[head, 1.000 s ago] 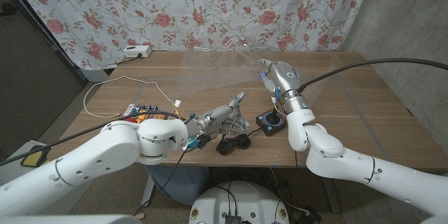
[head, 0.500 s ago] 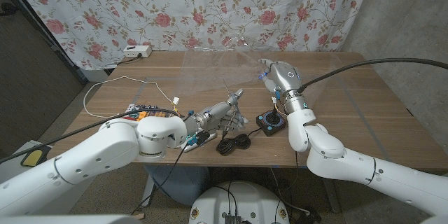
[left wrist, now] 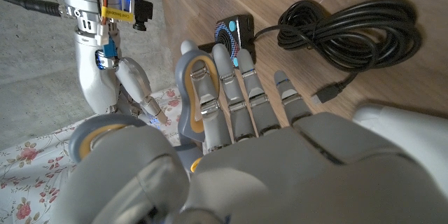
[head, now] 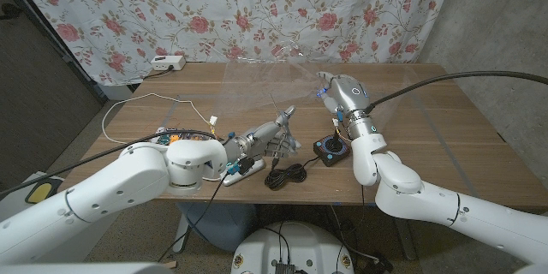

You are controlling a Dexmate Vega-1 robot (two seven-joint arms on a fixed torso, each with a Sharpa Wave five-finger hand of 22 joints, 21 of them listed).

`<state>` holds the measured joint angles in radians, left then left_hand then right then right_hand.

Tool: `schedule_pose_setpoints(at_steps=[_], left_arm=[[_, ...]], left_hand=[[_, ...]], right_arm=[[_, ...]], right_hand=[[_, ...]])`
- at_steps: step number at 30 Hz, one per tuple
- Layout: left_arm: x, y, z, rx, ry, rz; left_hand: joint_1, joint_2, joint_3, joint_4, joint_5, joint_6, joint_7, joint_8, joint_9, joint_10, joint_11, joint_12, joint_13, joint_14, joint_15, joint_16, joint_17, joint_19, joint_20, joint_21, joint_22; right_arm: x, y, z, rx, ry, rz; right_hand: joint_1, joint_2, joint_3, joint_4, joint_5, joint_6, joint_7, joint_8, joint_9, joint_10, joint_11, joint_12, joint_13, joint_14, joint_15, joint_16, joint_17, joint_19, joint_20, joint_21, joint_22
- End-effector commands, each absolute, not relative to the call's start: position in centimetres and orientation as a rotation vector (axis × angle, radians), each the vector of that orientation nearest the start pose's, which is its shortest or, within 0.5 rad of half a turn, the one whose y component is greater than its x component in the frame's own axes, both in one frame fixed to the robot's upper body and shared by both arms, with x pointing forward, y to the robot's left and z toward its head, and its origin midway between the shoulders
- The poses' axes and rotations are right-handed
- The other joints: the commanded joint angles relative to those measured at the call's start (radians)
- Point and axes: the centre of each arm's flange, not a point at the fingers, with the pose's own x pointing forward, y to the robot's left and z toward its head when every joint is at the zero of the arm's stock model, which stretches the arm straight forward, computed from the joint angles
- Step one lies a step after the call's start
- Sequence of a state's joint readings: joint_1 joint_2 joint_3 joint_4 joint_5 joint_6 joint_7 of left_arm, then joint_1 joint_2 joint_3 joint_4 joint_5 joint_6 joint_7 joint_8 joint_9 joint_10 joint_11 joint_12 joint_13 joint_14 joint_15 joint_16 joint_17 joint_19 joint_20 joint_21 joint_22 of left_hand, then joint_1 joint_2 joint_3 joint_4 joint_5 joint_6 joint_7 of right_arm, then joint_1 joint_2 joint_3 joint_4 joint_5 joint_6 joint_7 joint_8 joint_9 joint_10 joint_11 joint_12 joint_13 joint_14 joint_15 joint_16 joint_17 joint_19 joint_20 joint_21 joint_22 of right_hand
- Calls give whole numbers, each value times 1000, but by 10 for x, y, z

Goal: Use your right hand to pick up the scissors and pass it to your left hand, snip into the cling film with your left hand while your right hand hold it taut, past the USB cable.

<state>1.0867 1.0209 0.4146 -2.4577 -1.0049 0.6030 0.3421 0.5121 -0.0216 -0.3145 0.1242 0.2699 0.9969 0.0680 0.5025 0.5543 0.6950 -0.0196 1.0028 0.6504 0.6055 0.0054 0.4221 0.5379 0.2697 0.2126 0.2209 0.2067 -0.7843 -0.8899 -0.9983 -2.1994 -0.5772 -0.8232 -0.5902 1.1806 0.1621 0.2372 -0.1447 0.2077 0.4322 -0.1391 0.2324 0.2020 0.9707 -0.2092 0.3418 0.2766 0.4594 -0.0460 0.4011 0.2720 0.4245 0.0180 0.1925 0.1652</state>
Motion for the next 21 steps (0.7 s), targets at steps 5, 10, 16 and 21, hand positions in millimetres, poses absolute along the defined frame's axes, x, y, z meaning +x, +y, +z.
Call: schedule_pose_setpoints(at_steps=[5,10,16,21], left_arm=[[439,143,-55,335,-70,-562],[440,142,-54,333,-71,-563],[443,143,-52,328,-73,-556],[444,144,-50,329,-73,-556]], left_hand=[[-3,10,-5,7,-3,2,10,-2,7,6,-8,6,8,6,1,5,0,0,3,1,3],[-4,11,-5,7,-3,1,9,-3,8,6,-7,6,7,7,1,5,0,0,3,1,3],[-6,12,-5,8,-4,1,11,-4,11,6,-8,6,7,8,-1,6,0,0,3,1,3],[-6,13,-5,8,-4,3,11,-6,9,5,-7,5,6,7,-1,6,0,-1,3,1,3]], right_arm=[[488,-151,-14,-1295,-831,-439],[489,-152,-13,-1296,-829,-437],[490,-152,-13,-1298,-830,-447],[490,-153,-13,-1295,-829,-441]], right_hand=[[15,1,-2,-2,4,6,0,-7,5,5,-6,5,4,-7,-176,3,1,4,5,0,4],[15,1,-2,-3,4,6,0,-8,5,4,-5,5,4,-7,-176,3,1,4,5,0,4],[16,1,-2,-3,4,6,1,-8,5,5,-5,5,5,-7,-177,3,1,4,5,0,4],[16,1,-2,-2,4,8,0,-8,5,5,-5,5,5,-6,-176,3,1,4,5,0,4]])
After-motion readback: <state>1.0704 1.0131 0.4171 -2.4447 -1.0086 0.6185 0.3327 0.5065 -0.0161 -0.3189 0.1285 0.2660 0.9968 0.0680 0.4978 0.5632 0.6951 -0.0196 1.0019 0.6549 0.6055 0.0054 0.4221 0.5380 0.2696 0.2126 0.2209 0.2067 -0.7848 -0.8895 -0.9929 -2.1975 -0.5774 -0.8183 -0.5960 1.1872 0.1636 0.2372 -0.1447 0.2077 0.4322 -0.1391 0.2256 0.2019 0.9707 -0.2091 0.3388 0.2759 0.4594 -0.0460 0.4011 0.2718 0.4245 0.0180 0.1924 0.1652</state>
